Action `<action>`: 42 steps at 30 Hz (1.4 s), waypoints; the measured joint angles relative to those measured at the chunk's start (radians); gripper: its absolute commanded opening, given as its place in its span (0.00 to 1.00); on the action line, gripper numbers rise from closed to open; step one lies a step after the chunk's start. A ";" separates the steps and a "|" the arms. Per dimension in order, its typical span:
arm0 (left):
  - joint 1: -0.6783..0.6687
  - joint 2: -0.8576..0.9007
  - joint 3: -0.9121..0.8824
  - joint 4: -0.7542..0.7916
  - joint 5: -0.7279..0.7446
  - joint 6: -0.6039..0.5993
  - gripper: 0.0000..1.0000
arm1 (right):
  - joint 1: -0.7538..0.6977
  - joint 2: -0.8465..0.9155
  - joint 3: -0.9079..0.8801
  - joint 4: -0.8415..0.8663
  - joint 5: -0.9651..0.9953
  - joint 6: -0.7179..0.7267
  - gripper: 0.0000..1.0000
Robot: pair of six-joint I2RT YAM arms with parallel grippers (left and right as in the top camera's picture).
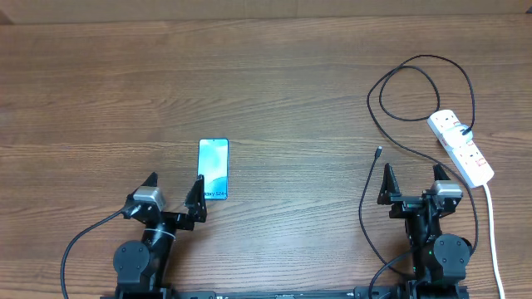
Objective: Plug charger to phone and switch on socket
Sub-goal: 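Move the left gripper over the Galaxy phone and lower it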
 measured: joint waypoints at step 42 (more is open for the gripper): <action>-0.137 1.120 1.265 -0.917 -0.027 0.002 1.00 | 0.000 -0.001 0.000 0.000 0.000 0.000 1.00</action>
